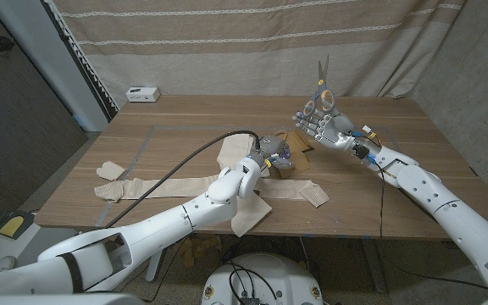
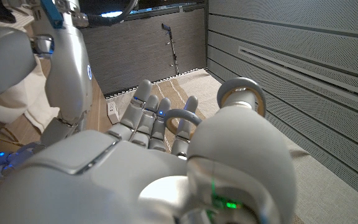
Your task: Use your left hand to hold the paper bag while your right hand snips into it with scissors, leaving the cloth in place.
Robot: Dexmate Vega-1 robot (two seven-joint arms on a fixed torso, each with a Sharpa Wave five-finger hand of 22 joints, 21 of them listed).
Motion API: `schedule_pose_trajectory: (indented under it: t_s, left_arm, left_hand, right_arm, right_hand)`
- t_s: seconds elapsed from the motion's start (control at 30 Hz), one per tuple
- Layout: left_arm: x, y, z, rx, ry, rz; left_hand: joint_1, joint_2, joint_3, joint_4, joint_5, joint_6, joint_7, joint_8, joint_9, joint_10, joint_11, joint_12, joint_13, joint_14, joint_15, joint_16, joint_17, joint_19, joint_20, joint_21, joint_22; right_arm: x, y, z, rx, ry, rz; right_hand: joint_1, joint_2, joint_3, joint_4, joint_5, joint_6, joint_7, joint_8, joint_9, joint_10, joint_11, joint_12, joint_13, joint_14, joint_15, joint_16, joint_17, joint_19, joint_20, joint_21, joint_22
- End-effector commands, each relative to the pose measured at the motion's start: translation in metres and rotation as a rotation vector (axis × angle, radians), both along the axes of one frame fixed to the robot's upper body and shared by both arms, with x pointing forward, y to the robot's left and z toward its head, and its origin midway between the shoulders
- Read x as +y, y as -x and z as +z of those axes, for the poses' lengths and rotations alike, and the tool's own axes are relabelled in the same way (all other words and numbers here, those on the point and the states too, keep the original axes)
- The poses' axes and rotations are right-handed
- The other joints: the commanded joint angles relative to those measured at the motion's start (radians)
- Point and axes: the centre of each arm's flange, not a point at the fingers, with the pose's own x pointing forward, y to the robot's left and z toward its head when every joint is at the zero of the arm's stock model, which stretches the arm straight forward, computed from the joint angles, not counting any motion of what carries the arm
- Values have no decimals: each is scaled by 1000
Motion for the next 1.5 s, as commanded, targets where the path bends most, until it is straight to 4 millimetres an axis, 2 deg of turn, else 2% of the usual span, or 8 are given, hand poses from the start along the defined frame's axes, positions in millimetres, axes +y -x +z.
schedule_pose_trajectory:
  t_s: [0.03, 0.2, 0.33, 0.73, 1.1, 1.27, 1.3, 1.5]
  left_arm:
    - [-1, 0, -5, 14, -7, -4]
    - [-3, 0, -7, 16, -5, -11]
    - [-4, 0, -8, 17, 4, -14]
    - [-8, 0, -14, 38, -8, -16]
    - [0, -3, -9, 40, 2, 9]
    - [-3, -1, -13, 50, -4, 2]
    - [-3, -1, -14, 51, -6, 0]
    - [-3, 3, -14, 36, 18, -14]
  left_hand:
    - [-12, -2, 1, -7, 1, 8, 2, -8, -3, 17, -2, -1, -4, 1, -160, 3, 3, 6, 6, -3, 2]
    - [-14, -1, 1, -7, 1, 13, 4, -11, -8, 26, -1, -1, -10, 3, -160, 3, 3, 6, 6, -4, 2]
    - [-15, 0, 2, -8, 0, -10, 3, -26, -15, 34, -3, 0, -15, 0, -160, -1, 3, 7, 6, -5, 2]
    - [-15, 0, 4, -11, 0, 8, 6, -28, -26, 55, -3, 10, -16, 1, -161, -4, 3, 7, 6, -8, 2]
    - [-21, -2, 3, -11, -1, 3, 5, -42, -41, 6, -4, -26, -38, -19, -159, -11, 1, 6, 8, -12, 3]
    - [-24, -2, 3, -11, -2, 9, 12, -42, -46, 22, -2, -27, -45, -17, -158, -9, 1, 5, 7, -13, 3]
    - [-26, 0, 4, -10, -2, 11, 13, -44, -50, 44, 2, -25, -52, -13, -159, -6, 0, 6, 7, -14, 3]
    - [-27, 0, 5, -11, -3, -6, -9, -56, -57, 25, -2, -34, -52, -13, -159, -7, -1, 7, 9, -16, 3]
  right_arm:
    - [2, 1, 1, -2, 2, -2]
    - [1, 1, 1, -1, 0, -2]
    - [1, 1, 1, -1, 3, -5]
    - [-1, 0, -1, 5, -8, -3]
    - [0, 1, -1, 4, -9, -1]
    - [1, 2, -1, 3, -7, -4]
    - [0, 2, -1, 3, -6, -5]
    - [0, 2, -1, 2, -6, -4]
  right_hand:
    - [-7, 2, 0, 4, 2, -54, 59, -1, 4, 5, 4, 6, 4, 2, 3, 6, -1, 12, 0, -3, 3]
    - [-7, 2, 1, 3, 2, -53, 60, 0, 5, 5, 6, 6, 4, 2, 4, 7, -1, 14, 2, -3, 3]
    - [-7, 2, 1, 3, 2, -53, 58, -1, 3, 5, 4, 6, 4, 2, 2, 7, -1, 14, 1, -4, 3]
    - [-9, 3, 1, 4, 2, -52, 60, 0, 3, 5, 6, 6, 5, 2, 4, 7, -1, 15, 2, -5, 3]
    - [-10, 4, 1, 4, 2, -51, 60, 1, 4, 6, 4, 6, 5, 2, 4, 7, -1, 15, 2, -6, 3]
    - [-11, 5, 1, 4, 1, -51, 60, 1, 5, 5, 6, 6, 5, 2, 4, 7, -1, 16, 1, -7, 3]
    - [-11, 5, 1, 4, 1, -51, 61, 1, 5, 6, 6, 6, 5, 2, 4, 7, -1, 16, 3, -7, 3]
    - [-11, 5, 2, 4, 1, -51, 61, 1, 5, 6, 7, 6, 6, 3, 4, 7, -1, 16, 3, -8, 3]
